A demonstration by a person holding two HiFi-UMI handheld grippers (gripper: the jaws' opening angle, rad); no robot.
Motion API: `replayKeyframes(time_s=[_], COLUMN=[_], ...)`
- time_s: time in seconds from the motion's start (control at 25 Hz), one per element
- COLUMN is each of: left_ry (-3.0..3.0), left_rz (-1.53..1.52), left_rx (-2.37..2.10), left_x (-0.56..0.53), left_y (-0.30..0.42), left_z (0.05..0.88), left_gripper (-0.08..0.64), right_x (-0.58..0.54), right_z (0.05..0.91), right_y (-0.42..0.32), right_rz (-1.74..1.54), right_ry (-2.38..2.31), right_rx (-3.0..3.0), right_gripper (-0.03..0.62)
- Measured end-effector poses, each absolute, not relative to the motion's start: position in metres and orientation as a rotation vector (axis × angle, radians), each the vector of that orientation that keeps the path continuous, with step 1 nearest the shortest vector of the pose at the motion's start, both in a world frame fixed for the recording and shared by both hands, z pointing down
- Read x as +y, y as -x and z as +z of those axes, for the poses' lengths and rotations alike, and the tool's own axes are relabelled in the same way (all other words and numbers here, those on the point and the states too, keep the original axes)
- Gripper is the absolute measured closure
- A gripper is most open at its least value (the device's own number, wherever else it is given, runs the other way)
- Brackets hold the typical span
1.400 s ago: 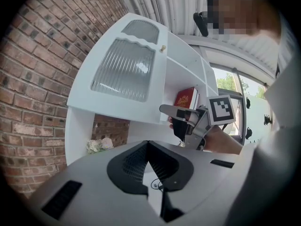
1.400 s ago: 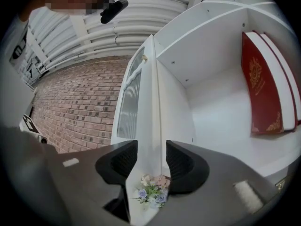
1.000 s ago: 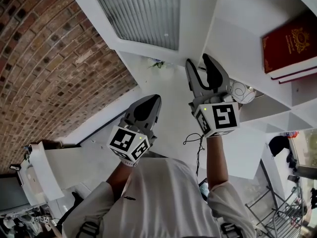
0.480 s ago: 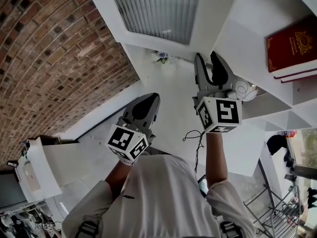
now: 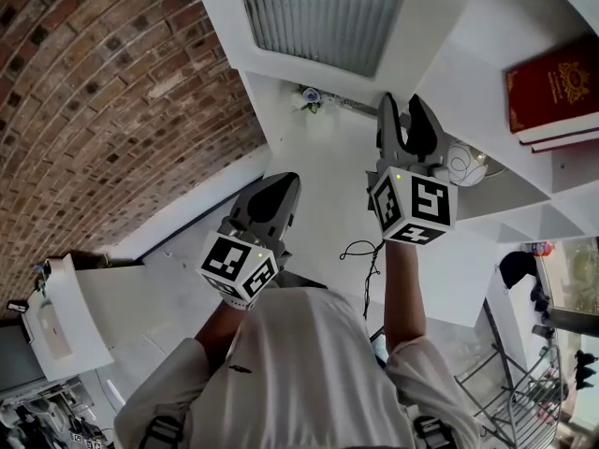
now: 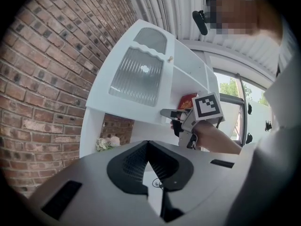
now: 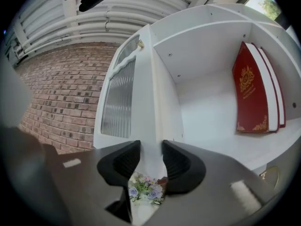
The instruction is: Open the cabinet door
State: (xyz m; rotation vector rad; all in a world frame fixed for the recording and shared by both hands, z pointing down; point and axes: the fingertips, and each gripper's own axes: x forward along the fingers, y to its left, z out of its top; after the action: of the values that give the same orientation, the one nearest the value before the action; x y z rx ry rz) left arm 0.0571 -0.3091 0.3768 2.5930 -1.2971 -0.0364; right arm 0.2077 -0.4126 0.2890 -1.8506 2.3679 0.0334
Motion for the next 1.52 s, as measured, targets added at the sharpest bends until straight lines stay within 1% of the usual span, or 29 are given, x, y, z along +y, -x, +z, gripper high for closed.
replayKeyframes(time_s=[0.52,0.96,1.52], left_ry=[-2.627,-2.642,-2.638], left_rz=[-0.038,-0.046,-0.054], left_rx=[-1.235,-1.196,-1.173], left_x=[-0.296,-0.271,-0.243], left_y=[-0.039,-0.021,0.005], left_z=[0.369,0.366,0.365], left_gripper=[0.551,0.551,0.551], right_x=[-0.382,-0.347,-0.315], right_z=[0.289,0.289,0.289], right_y=[-0.198,-0.185,-0.167], right_rz=[0.05,0.038,0.016], right_ry=[1.894,1.881,1.903], right_rx=[2.325,2.336,2.304], right_gripper=[0.445,0.476,0.489])
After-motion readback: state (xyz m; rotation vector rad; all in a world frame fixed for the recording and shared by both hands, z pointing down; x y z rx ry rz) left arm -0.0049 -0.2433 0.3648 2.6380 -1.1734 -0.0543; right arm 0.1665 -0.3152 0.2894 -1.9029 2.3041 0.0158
